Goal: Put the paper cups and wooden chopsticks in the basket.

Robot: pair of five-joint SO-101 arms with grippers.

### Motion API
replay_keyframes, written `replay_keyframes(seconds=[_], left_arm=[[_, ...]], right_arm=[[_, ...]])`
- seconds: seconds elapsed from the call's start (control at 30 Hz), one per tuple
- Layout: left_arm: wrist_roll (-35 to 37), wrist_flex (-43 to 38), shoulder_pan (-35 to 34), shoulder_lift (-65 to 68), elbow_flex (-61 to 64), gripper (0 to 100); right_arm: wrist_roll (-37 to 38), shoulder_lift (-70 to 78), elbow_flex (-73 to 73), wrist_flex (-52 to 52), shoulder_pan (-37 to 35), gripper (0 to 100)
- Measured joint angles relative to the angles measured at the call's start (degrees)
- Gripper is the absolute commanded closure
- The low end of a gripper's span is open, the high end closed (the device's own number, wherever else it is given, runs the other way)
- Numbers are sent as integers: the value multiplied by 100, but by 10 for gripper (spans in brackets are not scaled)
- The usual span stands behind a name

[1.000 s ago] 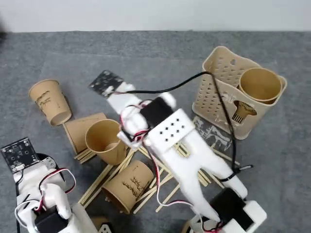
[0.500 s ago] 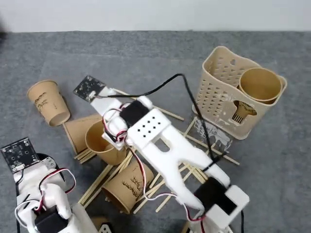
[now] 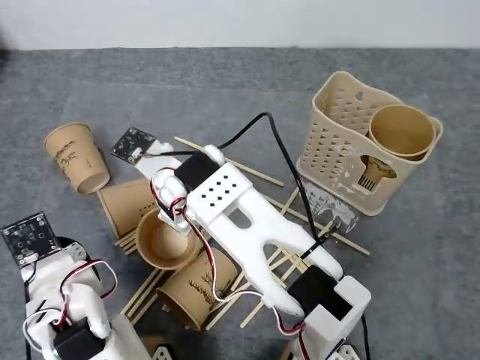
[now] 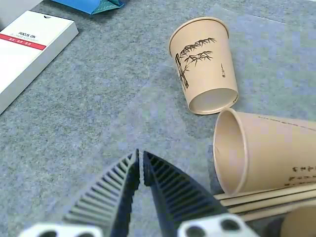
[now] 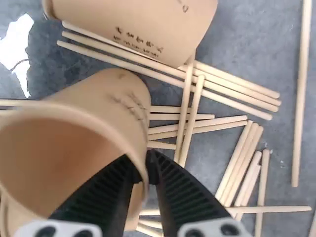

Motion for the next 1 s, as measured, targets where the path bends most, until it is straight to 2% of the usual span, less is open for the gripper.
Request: replay_keyframes(seconds=[0.2, 0.4, 0.6, 1.0], left_arm=[[0, 0, 0, 0, 62, 985], [0, 0, 0, 0, 62, 985], [0, 0, 0, 0, 62, 985], [0, 0, 0, 0, 62, 985]], right_arm=[[237, 0, -949, 686, 334, 989], [598, -105, -2215, 1468, 1029, 989], [1020, -879, -2760, 1486, 2180, 989], [2040, -2057, -2778, 1468, 4888, 989]])
